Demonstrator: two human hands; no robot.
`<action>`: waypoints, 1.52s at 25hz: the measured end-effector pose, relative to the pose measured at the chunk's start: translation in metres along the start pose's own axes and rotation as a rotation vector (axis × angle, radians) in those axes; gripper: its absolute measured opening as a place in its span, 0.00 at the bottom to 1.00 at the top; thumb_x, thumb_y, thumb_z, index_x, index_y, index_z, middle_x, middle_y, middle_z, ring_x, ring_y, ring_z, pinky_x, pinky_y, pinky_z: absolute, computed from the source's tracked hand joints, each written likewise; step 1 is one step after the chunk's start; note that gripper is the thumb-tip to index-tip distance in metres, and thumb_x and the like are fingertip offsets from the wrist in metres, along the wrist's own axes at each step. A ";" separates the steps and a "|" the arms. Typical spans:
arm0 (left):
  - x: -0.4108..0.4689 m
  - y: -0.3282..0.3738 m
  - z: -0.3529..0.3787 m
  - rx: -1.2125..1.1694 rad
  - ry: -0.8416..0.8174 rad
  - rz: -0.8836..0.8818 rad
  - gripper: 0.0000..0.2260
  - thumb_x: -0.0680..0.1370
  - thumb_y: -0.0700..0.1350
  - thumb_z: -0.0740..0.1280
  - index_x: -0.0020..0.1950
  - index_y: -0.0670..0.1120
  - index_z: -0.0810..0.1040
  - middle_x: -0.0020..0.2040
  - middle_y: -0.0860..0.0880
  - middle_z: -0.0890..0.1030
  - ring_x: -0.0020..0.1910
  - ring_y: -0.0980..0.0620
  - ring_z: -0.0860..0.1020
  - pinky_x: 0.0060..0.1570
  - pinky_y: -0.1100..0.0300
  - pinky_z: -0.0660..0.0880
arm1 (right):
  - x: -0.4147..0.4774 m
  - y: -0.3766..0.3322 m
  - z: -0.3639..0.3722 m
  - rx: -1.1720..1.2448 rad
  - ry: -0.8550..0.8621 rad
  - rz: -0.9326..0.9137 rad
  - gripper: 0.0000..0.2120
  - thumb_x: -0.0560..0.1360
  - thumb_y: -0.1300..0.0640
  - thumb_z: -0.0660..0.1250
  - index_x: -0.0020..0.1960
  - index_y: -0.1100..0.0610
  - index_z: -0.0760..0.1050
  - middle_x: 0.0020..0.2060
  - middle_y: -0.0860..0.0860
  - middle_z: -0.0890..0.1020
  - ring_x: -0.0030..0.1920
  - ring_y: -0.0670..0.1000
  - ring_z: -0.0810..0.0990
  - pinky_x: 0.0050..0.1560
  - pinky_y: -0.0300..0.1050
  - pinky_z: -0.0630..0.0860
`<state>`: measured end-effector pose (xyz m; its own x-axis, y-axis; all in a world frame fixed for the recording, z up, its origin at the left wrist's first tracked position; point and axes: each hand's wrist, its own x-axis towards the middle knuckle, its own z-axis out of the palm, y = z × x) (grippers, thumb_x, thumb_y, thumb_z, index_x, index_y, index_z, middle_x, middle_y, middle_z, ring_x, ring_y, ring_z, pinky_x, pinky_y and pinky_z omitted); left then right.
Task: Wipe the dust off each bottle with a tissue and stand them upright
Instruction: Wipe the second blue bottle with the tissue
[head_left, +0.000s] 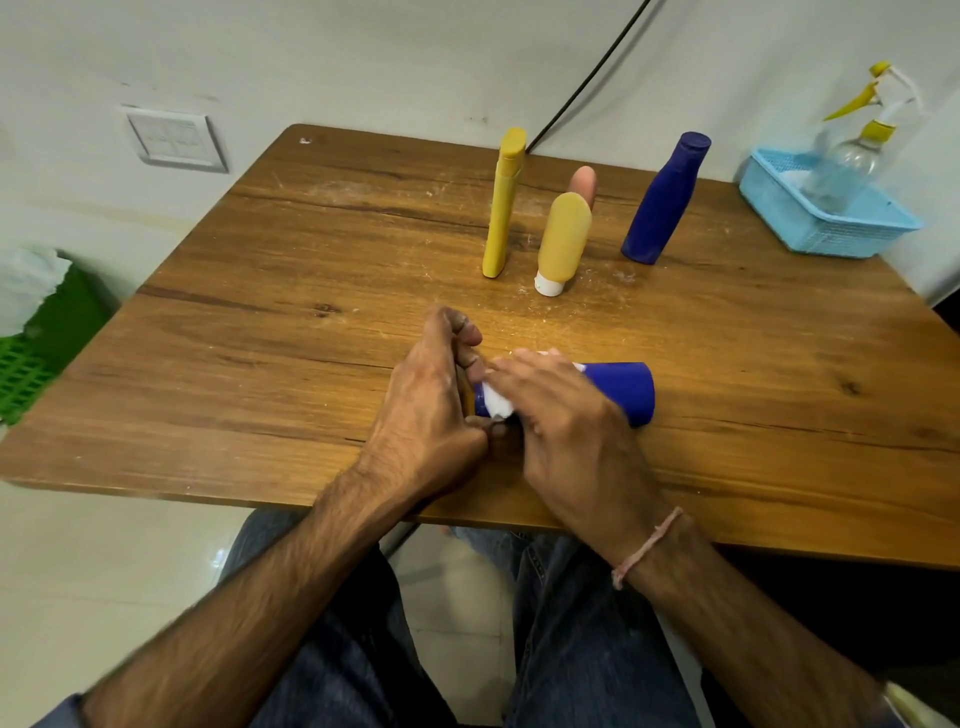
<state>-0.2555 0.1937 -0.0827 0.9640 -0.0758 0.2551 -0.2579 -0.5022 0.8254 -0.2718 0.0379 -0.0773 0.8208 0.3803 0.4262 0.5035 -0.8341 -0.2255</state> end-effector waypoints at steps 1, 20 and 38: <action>-0.001 -0.001 0.000 -0.021 0.019 0.027 0.30 0.64 0.38 0.77 0.57 0.52 0.65 0.47 0.52 0.78 0.42 0.59 0.78 0.40 0.71 0.71 | -0.001 -0.005 0.002 0.015 -0.007 -0.047 0.23 0.74 0.68 0.62 0.68 0.59 0.74 0.65 0.54 0.79 0.69 0.53 0.73 0.75 0.52 0.63; -0.002 -0.005 0.000 0.050 0.063 0.086 0.22 0.64 0.40 0.82 0.50 0.51 0.75 0.48 0.55 0.78 0.45 0.57 0.77 0.43 0.65 0.75 | -0.016 0.061 -0.043 0.333 0.298 0.729 0.11 0.79 0.57 0.67 0.60 0.53 0.81 0.48 0.47 0.84 0.48 0.43 0.81 0.40 0.32 0.73; -0.006 0.009 -0.005 -0.384 0.091 0.110 0.19 0.65 0.51 0.79 0.53 0.49 0.80 0.53 0.50 0.83 0.54 0.48 0.82 0.54 0.52 0.81 | -0.009 0.034 -0.066 0.237 0.254 0.572 0.13 0.77 0.47 0.67 0.45 0.56 0.83 0.34 0.48 0.82 0.34 0.44 0.78 0.29 0.36 0.71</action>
<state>-0.2636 0.1936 -0.0740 0.9241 -0.0255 0.3813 -0.3811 -0.1357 0.9145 -0.2794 -0.0203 -0.0314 0.9017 -0.2255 0.3690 0.0777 -0.7548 -0.6513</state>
